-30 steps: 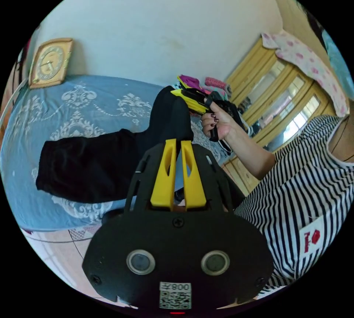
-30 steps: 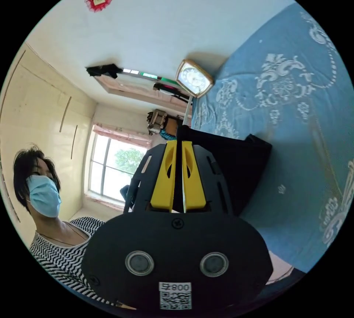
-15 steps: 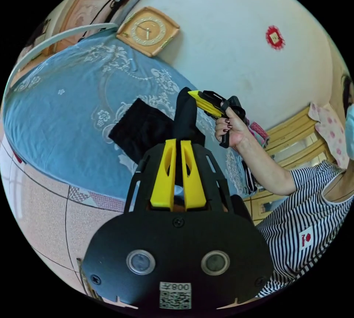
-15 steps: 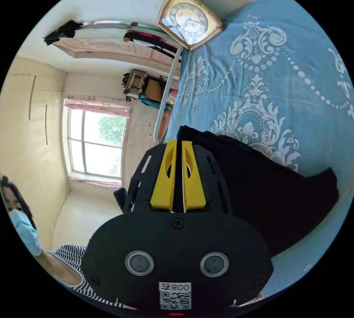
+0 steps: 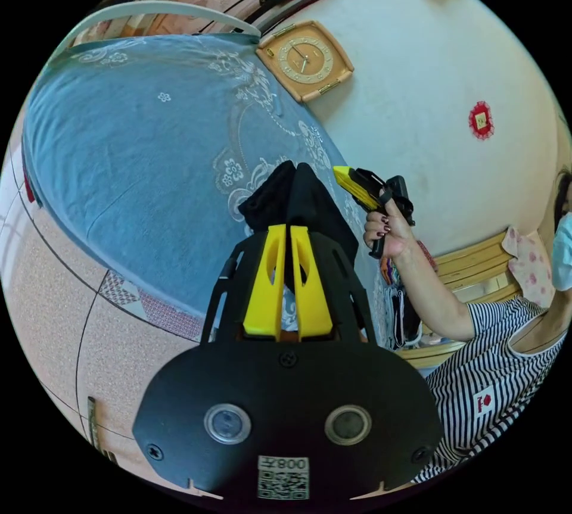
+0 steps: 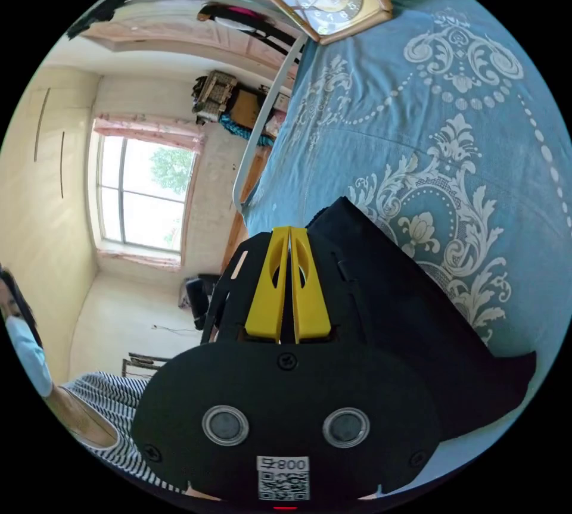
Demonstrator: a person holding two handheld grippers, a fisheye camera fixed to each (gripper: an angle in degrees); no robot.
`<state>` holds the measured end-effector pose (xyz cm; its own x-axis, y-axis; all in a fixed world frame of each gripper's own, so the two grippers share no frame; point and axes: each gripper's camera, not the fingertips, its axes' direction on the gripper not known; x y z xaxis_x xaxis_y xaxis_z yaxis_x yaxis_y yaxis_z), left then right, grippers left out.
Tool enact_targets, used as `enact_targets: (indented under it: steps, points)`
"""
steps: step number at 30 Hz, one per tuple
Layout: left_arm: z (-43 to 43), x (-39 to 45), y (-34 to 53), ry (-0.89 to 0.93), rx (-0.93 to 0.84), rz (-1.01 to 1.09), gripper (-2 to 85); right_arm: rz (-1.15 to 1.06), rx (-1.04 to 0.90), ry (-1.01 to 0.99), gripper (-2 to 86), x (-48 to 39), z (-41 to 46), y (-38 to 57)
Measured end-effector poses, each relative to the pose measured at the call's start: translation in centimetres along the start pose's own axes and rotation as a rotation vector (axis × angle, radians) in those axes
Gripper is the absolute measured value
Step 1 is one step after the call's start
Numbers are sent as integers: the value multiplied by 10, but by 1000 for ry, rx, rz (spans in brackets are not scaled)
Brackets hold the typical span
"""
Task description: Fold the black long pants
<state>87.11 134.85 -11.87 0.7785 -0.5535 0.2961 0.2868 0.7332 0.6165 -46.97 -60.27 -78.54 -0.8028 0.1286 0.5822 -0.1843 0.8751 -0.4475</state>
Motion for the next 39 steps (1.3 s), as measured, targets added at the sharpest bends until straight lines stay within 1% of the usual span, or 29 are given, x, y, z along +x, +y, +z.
enact_targets:
  steps: [2,4,6,8,9,10,11,13,14,16,19,21,23,25,28,31,33,35,38,39]
  points:
    - [2,-2,6,-21,25,4,6,-48,-13,35,0,-18,4,2]
    - [3,0,14,-56,91,22,3,-85,-24,62,0,-34,11,3]
    - [6,7,18,-30,138,61,2,-118,-44,116,0,-53,26,-4]
    - [19,17,18,-18,127,123,2,-142,-72,146,0,-66,43,-14]
    - [34,23,16,-47,75,164,1,-149,-97,180,0,-73,56,-21]
    - [51,26,14,-120,21,187,1,-154,-114,198,1,-77,64,-25]
    - [59,26,13,-165,2,188,1,-160,-157,242,1,-83,81,-32]
    - [88,16,13,-335,-61,149,1,-175,-208,287,1,-90,103,-41]
    - [93,12,13,-338,-69,129,1,-193,-208,281,1,-97,111,-46]
    - [100,4,18,-287,-26,100,1,-198,-208,284,1,-108,118,-53]
    - [107,10,26,-294,-13,94,0,-230,-225,306,1,-131,123,-60]
    - [110,19,30,-319,2,130,0,-292,-174,321,1,-155,111,-58]
    - [114,28,34,-330,16,171,0,-309,-118,351,1,-165,101,-60]
    - [128,31,36,-381,-22,199,1,-294,-91,390,1,-168,98,-66]
    - [147,34,40,-401,-47,230,1,-260,-174,451,1,-162,120,-79]
    - [150,50,41,-435,-46,232,2,-282,-191,453,1,-171,129,-84]
    - [149,64,44,-409,-7,271,2,-311,-217,486,1,-181,134,-87]
    - [155,73,46,-383,-6,288,2,-304,-217,476,1,-184,136,-89]
    - [187,68,47,-460,-124,274,2,-267,-220,443,1,-184,137,-92]
    - [192,66,49,-433,-108,268,2,-256,-230,445,1,-187,136,-92]
